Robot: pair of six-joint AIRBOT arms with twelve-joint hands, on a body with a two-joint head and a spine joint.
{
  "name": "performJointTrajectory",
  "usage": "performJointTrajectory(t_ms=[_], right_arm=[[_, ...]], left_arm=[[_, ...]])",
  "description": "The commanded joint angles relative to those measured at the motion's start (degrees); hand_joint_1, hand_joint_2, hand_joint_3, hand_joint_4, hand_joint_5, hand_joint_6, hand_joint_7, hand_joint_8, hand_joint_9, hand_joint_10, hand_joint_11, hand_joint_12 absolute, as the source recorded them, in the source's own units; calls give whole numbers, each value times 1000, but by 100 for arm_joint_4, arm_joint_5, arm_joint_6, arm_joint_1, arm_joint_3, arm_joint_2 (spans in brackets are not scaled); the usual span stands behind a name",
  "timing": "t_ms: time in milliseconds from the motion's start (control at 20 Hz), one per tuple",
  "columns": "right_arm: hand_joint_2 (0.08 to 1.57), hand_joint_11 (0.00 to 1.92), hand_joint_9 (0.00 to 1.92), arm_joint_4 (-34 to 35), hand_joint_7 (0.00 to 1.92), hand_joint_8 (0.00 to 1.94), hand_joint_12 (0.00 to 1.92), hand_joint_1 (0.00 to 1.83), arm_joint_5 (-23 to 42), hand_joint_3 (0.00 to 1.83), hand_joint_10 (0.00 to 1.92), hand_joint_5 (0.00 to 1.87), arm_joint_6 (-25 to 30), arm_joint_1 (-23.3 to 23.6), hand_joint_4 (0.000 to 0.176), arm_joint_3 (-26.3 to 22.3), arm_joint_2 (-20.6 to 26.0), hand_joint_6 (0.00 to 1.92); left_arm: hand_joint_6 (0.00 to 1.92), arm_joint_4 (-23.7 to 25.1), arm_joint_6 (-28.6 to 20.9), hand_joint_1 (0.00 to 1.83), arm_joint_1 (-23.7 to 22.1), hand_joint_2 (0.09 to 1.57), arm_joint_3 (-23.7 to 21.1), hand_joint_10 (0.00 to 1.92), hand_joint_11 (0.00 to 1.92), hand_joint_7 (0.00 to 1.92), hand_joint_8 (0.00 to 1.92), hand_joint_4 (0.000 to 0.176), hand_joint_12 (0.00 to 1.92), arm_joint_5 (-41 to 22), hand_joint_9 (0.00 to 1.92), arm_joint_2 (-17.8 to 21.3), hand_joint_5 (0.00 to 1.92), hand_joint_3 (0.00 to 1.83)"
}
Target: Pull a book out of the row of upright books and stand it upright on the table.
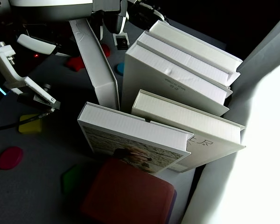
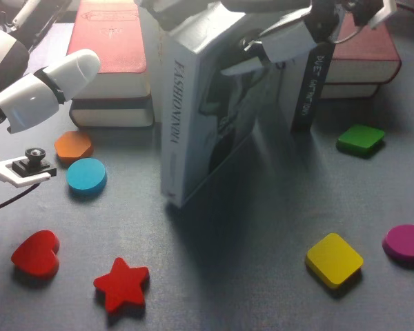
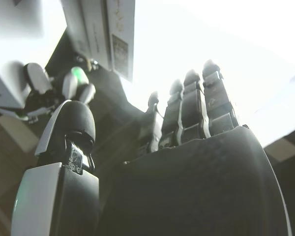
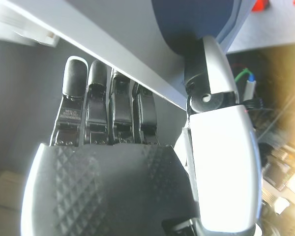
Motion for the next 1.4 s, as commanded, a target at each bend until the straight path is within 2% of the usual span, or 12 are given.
performJointTrajectory(t_ms=[0,100,250,400,500,600,700,1000,1050,1100,1300,1350], right_arm=[[1285,0,0,344,238,1092,1921,1013,86,0,1194,692,-22,103,0,9,-34,1452],[1280,0,0,370,207,1361,1921,1038,161,0,1669,692,-22,109,0,11,-102,1443],[1274,0,0,366,330,711,1921,1021,231,0,1072,702,-24,109,0,12,-159,1430],[1248,0,57,307,411,671,1919,1056,265,0,1247,722,-24,71,0,3,-181,1372],[1014,0,2,268,204,476,1749,1221,250,0,1146,191,-24,55,6,4,-195,531],[981,0,0,254,28,103,682,1051,193,0,333,15,-24,54,100,15,-211,46],[938,0,0,242,0,3,40,955,138,0,12,0,-24,54,100,39,-238,1],[868,0,0,367,0,0,0,805,97,0,0,0,-29,36,42,61,-181,0],[851,0,0,471,0,0,0,771,97,0,0,0,-71,36,52,66,-139,0],[817,0,0,564,0,0,0,703,98,0,0,0,-120,36,63,67,-101,0],[865,0,0,660,0,0,0,602,98,0,0,0,-148,30,116,60,20,0],[857,0,0,693,0,0,0,597,98,0,0,0,-148,9,87,59,54,0]], left_arm=[[11,-77,-43,438,-50,1369,43,0,10,0,0,125,216,-666,0,-40,60,5],[8,-77,-43,390,-51,1370,42,0,0,0,0,98,201,-656,0,-40,57,1],[0,-77,-43,429,-51,1376,53,0,0,0,0,0,2,-647,0,-50,0,1],[0,-78,-43,330,-48,1386,50,0,0,0,0,0,0,-648,0,-51,0,1],[0,-82,-43,165,-48,1367,51,0,0,0,0,64,0,-649,0,-51,0,0],[12,-83,-43,111,-50,1362,51,0,0,0,0,65,0,-652,0,-51,37,0],[17,-83,-43,136,-50,1342,51,0,0,0,0,36,0,-652,0,-51,66,0],[3,-88,-45,107,-47,1306,43,0,37,0,0,115,37,-668,0,-50,41,0],[17,-89,-45,131,-47,1320,43,0,7,0,0,96,716,-668,0,-50,42,0],[20,-92,-46,209,-47,1370,41,0,1,0,0,103,862,-671,0,-50,53,12],[4,-115,-46,394,-41,1409,32,0,0,0,0,107,331,-697,0,-46,71,0],[2,-120,-46,384,-40,1415,28,0,0,0,0,109,363,-701,0,-46,72,0]])
